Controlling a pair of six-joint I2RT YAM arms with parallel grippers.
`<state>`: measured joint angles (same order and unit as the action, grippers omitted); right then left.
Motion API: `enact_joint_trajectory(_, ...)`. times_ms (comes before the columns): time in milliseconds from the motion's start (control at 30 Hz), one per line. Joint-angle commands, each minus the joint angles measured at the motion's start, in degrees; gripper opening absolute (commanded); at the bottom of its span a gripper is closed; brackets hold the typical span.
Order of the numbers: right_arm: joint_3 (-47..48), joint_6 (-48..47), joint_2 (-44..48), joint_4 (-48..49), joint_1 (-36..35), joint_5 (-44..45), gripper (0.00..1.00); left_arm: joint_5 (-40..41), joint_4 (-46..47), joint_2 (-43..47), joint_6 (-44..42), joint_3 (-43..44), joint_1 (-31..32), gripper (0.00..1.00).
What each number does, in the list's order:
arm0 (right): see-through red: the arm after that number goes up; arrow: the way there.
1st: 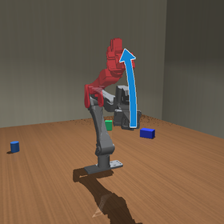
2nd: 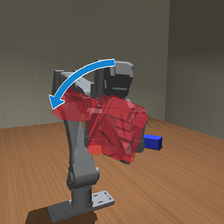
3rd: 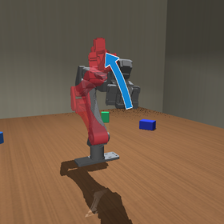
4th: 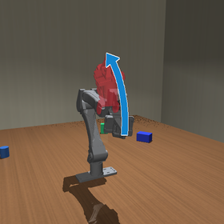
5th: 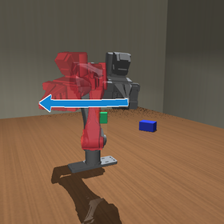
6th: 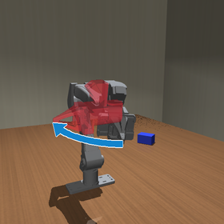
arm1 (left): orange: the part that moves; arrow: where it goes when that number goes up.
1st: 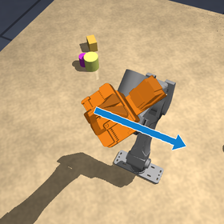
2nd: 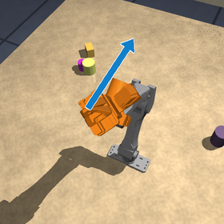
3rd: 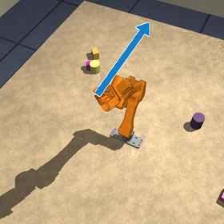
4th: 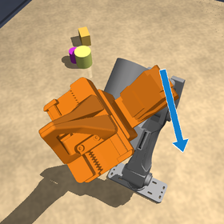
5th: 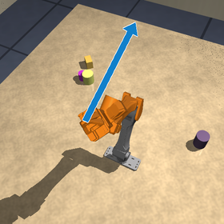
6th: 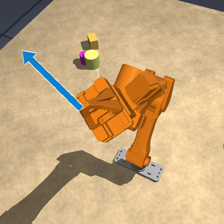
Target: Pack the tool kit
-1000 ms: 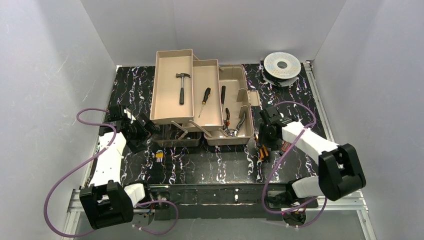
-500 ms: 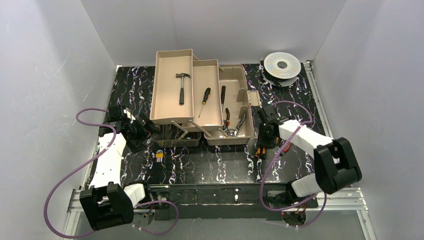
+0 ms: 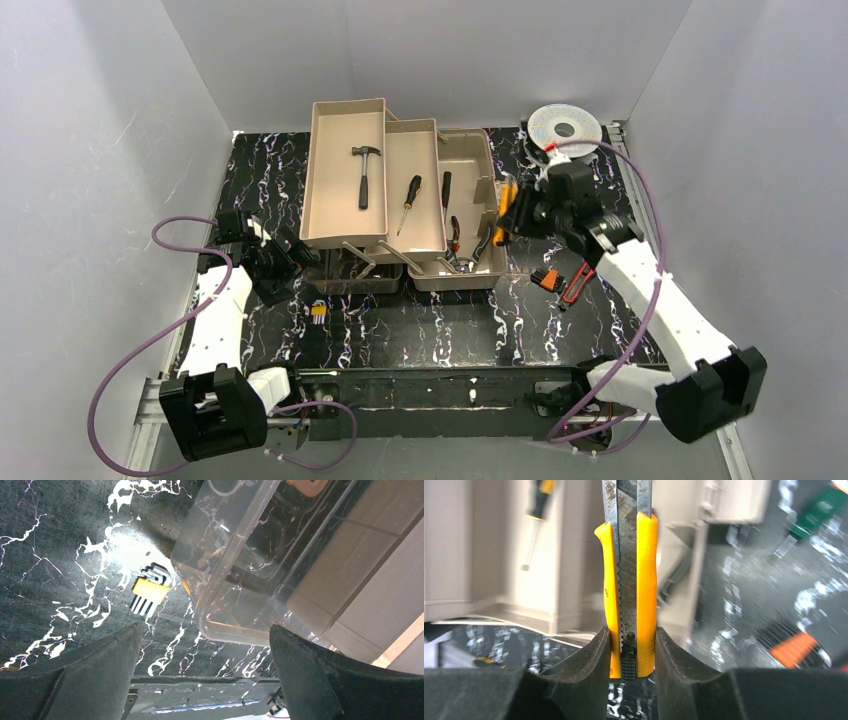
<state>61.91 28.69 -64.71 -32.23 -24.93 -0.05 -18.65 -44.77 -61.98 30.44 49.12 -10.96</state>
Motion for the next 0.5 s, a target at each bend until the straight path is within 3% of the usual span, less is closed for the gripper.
enact_joint_trajectory(0, 11.43, -1.51, -8.54, 7.06, -2.1, -15.48, 0.19, -1.05, 0.72, 1.35, -0.33, 0.53, 0.77, 1.0)
enact_joint_trajectory(367, 31.0, 1.28, -30.36, 4.57, -11.21, -13.83, 0.3, 0.28, 0.5, 2.29, -0.47, 0.48, 0.74, 0.99)
enact_joint_trajectory(433, 32.63, 1.45, -31.98, 3.81, -11.81, -13.0, 0.46, 0.24, 0.47, 2.22, -0.49, 0.53, 0.76, 0.99)
enact_joint_trajectory(467, 33.0, 1.53, -32.43, 3.26, -11.99, -12.4, 0.64, 0.2, 0.42, 2.24, -0.47, 0.51, 0.73, 1.0)
